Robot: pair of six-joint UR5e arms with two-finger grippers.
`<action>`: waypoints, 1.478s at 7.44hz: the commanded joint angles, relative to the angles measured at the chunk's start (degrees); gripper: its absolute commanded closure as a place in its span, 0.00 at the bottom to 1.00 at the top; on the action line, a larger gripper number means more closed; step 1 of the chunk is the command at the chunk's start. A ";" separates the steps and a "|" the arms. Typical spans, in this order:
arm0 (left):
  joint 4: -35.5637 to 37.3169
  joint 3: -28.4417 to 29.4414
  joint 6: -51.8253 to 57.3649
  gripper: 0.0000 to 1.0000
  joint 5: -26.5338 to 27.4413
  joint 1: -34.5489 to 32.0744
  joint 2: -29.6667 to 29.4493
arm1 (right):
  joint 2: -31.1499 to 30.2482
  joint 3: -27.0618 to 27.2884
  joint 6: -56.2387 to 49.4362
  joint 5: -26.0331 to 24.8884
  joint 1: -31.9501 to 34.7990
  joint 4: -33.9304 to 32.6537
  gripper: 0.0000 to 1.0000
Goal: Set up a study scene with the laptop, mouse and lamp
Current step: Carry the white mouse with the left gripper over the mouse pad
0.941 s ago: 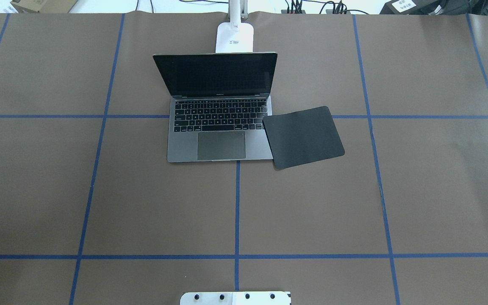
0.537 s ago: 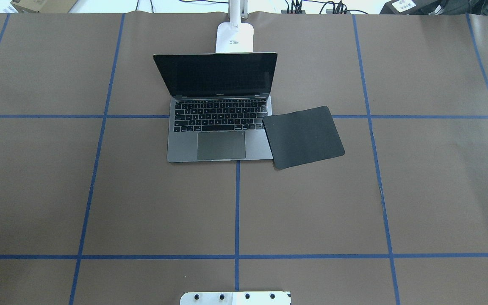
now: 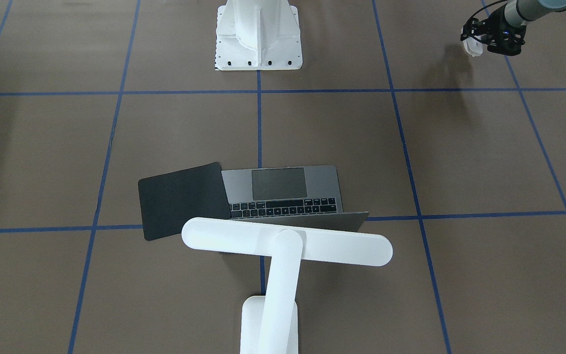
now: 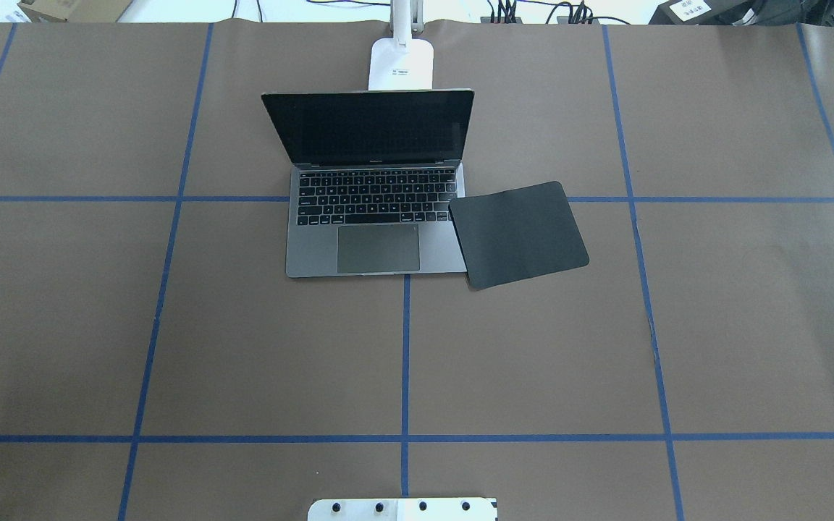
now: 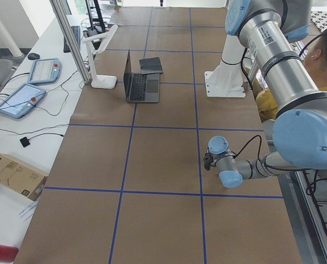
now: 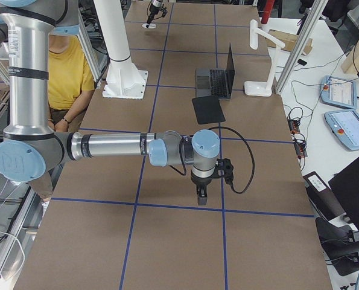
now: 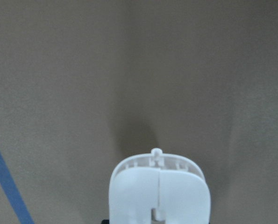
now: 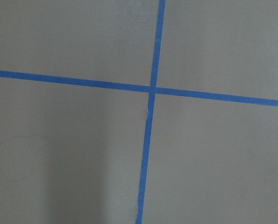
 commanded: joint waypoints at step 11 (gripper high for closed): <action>51.14 -15.73 -1.06 0.76 -2.97 -15.82 -38.61 | -1.01 -1.35 0.97 0.14 0.00 0.02 0.00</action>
